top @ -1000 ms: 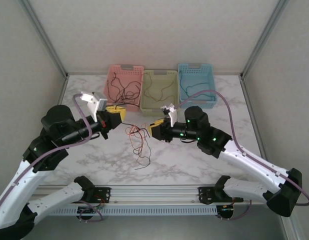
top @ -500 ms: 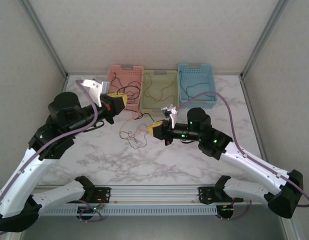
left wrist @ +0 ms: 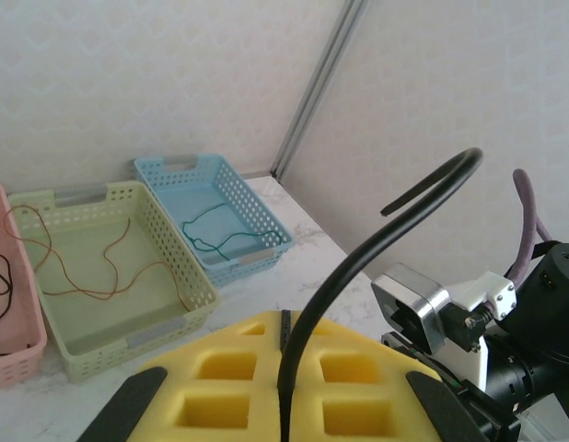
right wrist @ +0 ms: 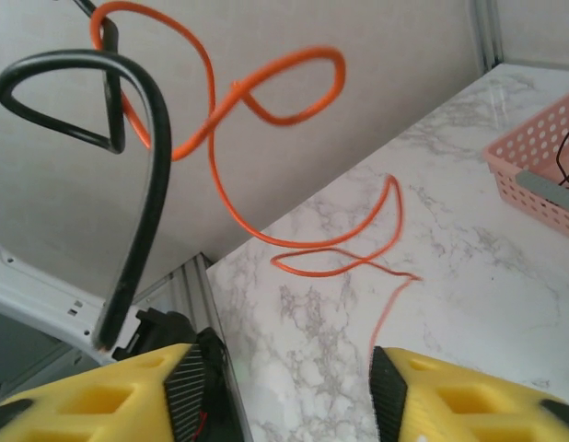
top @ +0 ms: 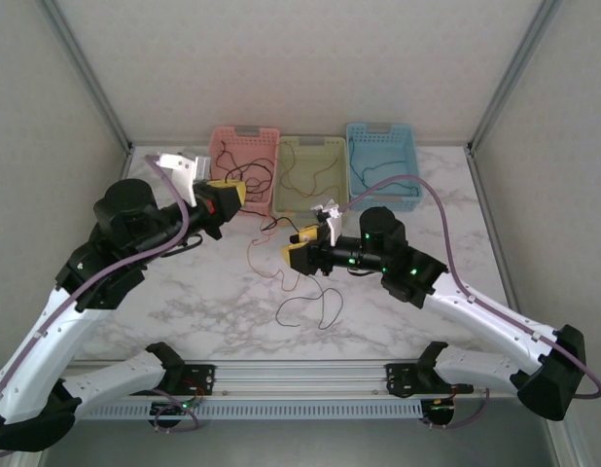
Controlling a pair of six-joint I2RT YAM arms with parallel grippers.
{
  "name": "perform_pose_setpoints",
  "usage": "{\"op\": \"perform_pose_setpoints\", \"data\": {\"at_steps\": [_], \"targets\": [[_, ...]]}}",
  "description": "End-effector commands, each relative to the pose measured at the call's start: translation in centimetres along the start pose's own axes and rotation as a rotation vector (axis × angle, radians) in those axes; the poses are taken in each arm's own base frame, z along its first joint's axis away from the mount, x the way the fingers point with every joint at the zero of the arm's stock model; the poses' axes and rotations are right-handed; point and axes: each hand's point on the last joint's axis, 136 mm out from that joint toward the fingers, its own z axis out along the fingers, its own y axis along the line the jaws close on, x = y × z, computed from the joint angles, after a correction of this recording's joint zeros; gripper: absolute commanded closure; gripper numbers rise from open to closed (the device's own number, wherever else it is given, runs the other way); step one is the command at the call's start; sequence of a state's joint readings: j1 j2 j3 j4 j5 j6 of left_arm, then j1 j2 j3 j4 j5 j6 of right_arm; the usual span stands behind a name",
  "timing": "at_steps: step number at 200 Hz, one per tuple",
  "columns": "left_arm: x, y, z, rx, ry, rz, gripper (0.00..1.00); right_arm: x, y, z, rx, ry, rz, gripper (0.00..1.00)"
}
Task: Untangle the cables
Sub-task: Untie the cable from multiple cables.
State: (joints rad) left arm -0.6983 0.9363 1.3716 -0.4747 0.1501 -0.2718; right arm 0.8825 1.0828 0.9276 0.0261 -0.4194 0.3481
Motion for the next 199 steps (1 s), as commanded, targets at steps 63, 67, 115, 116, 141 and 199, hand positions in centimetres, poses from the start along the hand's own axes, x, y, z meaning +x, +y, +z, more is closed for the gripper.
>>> {"op": "perform_pose_setpoints", "data": {"at_steps": [63,67,115,116,141,199], "targets": [[-2.5,0.6,-2.5,-0.040,-0.126,-0.297,1.00,-0.6,0.9,0.2,-0.077,-0.114,-0.108,0.32],[-2.5,0.7,-2.6,-0.040,-0.130,-0.312,1.00,-0.7,0.9,0.4,-0.080,-0.120,-0.107,0.32],[-3.4,0.1,-2.4,-0.002,-0.152,-0.403,1.00,-2.3,1.2,2.3,-0.152,-0.196,-0.077,0.24],[-3.4,0.1,-2.4,-0.002,-0.153,-0.404,1.00,-2.4,1.2,2.3,-0.156,-0.196,-0.076,0.24],[-3.3,0.1,-1.9,-0.005,-0.145,-0.412,1.00,-2.7,2.5,3.9,-0.207,-0.182,-0.070,0.25],[-2.8,0.5,-1.7,-0.020,-0.136,-0.411,1.00,-3.2,1.8,4.8,-0.182,-0.221,0.002,0.37]]}}
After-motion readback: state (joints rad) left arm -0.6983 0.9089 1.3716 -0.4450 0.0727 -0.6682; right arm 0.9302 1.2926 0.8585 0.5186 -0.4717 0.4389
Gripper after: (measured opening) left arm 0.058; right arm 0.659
